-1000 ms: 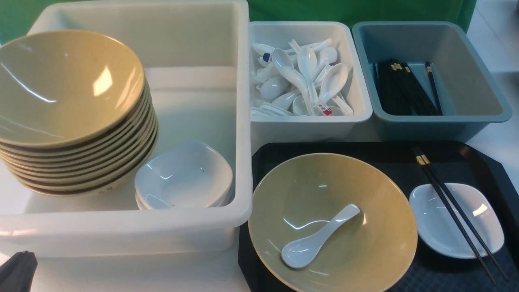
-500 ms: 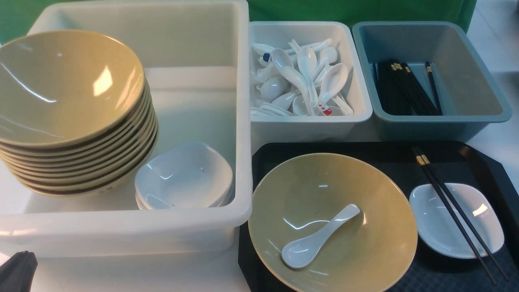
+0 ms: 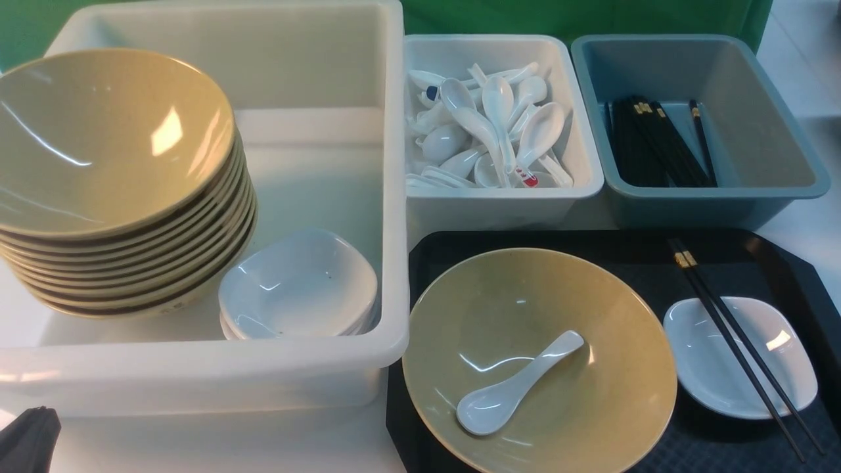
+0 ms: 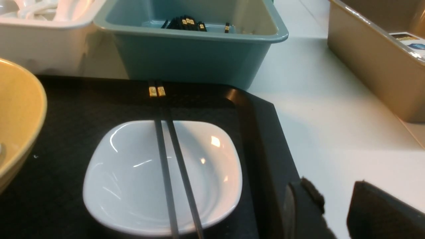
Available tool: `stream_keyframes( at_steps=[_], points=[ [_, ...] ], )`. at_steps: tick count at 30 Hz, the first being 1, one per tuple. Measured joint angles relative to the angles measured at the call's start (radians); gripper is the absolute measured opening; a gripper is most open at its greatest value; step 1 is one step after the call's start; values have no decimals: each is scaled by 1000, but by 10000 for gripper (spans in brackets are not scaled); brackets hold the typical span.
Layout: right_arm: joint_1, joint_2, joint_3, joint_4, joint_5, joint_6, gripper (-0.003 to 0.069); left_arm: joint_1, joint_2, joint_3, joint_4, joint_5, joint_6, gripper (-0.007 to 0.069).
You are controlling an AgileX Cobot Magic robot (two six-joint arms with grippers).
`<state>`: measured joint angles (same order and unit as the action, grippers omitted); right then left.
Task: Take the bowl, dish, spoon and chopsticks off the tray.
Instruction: Use the right arm to grab the chopsticks
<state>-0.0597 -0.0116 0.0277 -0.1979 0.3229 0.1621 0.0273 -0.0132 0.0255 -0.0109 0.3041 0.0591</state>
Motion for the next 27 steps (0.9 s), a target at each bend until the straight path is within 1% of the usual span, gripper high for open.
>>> stream_keyframes(
  at_steps=[10, 12, 13, 14, 15, 17, 18, 20, 22, 24, 27],
  points=[
    [48, 0, 0, 0, 0, 1, 239, 0, 0, 0, -2, -1, 0, -15],
    [48, 0, 0, 0, 0, 7, 239, 0, 0, 0, -33, -8, -17, -15],
    [48, 0, 0, 0, -1, 24, 239, 0, 0, 0, -69, -16, -35, -15],
    [48, 0, 0, 1, -1, 29, 239, 0, 0, 0, -69, -18, -41, -15],
    [48, 0, 0, 5, -4, 61, 239, 0, 0, 0, -121, -26, -66, -15],
    [48, 0, 0, 51, -12, 277, 239, 0, 0, 0, -340, -50, -197, -15],
    [48, 0, 0, 60, -14, 297, 239, 0, 0, 0, -379, -53, -220, -15],
    [48, 0, 0, 118, -38, 556, 239, 0, 0, 0, -598, -66, -348, -15],
    [48, 0, 0, 173, -81, 846, 239, 0, 0, 0, -803, -74, -451, -15],
    [48, 0, 0, 184, -95, 975, 239, 0, 0, 0, -880, -77, -479, -15],
    [48, 0, 0, 189, -96, 1030, 239, 0, 0, 0, -925, -77, -486, -15]
  ],
)
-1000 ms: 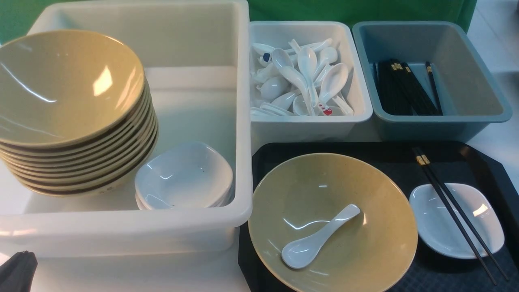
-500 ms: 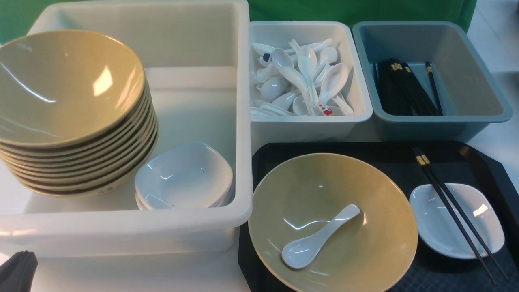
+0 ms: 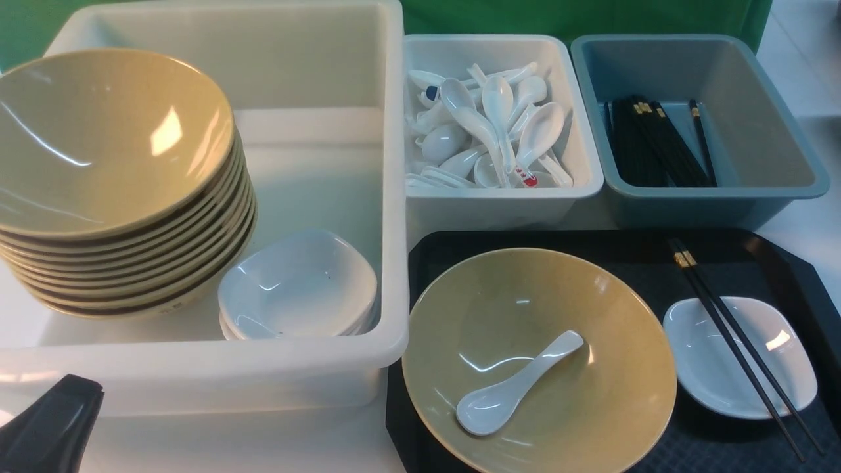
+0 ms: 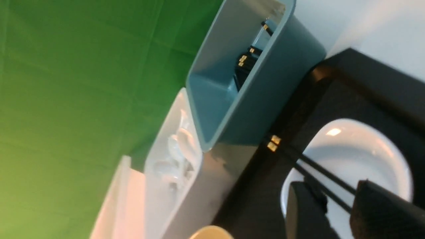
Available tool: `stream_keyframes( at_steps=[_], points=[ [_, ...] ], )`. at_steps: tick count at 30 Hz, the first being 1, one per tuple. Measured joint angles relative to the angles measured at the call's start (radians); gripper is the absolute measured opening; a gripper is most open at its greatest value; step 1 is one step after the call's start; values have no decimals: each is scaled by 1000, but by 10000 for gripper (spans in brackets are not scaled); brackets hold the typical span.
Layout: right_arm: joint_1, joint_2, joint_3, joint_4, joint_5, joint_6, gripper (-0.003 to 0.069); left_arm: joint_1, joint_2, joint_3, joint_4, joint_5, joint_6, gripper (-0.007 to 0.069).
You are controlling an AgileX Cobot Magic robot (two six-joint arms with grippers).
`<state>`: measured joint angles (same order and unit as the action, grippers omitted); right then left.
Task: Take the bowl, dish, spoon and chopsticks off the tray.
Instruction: Use the right arm to grab the chopsticks
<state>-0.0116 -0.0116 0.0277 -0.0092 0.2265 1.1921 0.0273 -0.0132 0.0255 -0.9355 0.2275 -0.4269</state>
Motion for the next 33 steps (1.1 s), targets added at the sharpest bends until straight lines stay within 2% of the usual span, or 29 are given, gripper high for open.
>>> stream_keyframes(
  at_steps=[8, 11, 12, 14, 15, 17, 19, 20, 22, 23, 28, 30, 32, 33],
  points=[
    [1, 0, 0, -1, 2, -92, 239, 0, 0, -4, -21, 46, 34, -15],
    [15, 0, 0, -1, -26, -149, 239, 0, 0, -100, -8, 77, 210, -15],
    [29, 0, 0, -1, -56, -201, 239, 0, 0, -162, 12, 82, 312, -15],
    [46, 0, -7, -1, -62, -243, 235, 0, 9, -209, 30, 91, 382, -15],
    [61, 0, -25, -1, -47, -288, 227, 0, 37, -269, 61, 117, 468, -15],
    [100, 37, -112, -1, -8, -412, 190, 0, 135, -382, 148, 180, 554, -15],
    [129, 98, -199, -1, 28, -525, 143, 0, 219, -456, 220, 249, 593, -15],
    [150, 157, -284, -1, 68, -629, 93, 0, 311, -530, 301, 317, 610, -15],
    [167, 212, -351, -1, 105, -700, 63, 0, 390, -595, 371, 369, 617, -15],
    [193, 316, -464, -1, 192, -827, 36, 0, 494, -683, 459, 458, 624, -15],
    [220, 592, -801, -2, 520, -1107, 33, -26, 748, -900, 618, 722, 661, -15],
    [221, 727, -956, -2, 710, -1220, 33, -97, 848, -970, 654, 791, 680, -15],
    [221, 769, -993, -3, 766, -1246, 33, -140, 885, -991, 668, 809, 682, -15],
    [221, 848, -1053, -3, 859, -1287, 34, -210, 936, -1015, 685, 828, 686, -15]
  ],
)
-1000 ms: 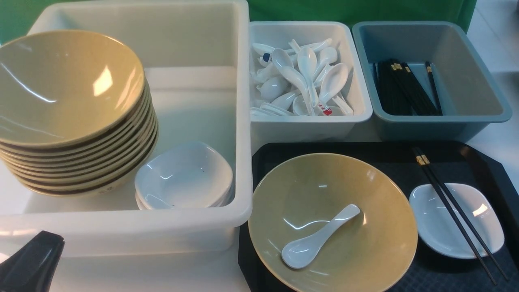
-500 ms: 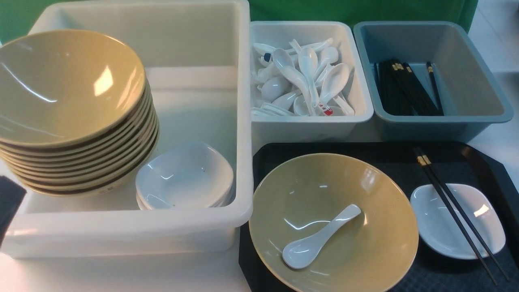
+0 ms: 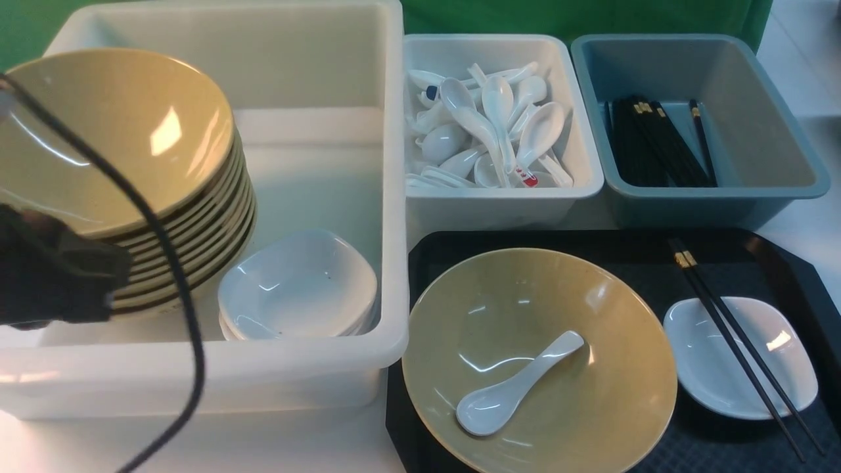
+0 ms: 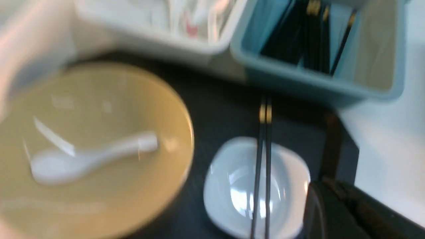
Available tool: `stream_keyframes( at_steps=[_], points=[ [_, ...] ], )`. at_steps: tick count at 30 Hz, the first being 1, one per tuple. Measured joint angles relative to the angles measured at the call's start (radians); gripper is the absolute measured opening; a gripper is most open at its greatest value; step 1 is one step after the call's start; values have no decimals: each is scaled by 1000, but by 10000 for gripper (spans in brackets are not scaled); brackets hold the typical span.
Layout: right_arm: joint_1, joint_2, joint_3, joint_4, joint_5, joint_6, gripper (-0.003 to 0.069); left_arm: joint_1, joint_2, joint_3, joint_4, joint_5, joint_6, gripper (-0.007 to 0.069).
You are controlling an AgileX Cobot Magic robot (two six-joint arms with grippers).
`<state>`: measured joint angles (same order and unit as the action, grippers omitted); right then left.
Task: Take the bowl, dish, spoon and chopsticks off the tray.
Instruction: Use the right arm to grab the chopsticks
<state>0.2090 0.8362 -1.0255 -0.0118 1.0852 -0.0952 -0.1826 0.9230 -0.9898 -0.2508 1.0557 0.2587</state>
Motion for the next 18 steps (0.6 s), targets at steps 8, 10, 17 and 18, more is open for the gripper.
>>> stream_keyframes(
  at_steps=[8, 10, 17, 18],
  points=[
    [0, 285, -74, -2, 73, -51, 78, -385, 236, -116, 48, 16, 3, -15],
    [0, 356, -74, -4, 60, -36, 132, -456, 272, -132, 48, 4, 3, -15],
    [0, 582, -74, -20, -22, -21, 447, -564, 327, -134, 48, -7, 7, -15],
    [0, 617, -74, -30, -41, -5, 489, -567, 328, -134, 48, -6, 7, -15]
  ],
)
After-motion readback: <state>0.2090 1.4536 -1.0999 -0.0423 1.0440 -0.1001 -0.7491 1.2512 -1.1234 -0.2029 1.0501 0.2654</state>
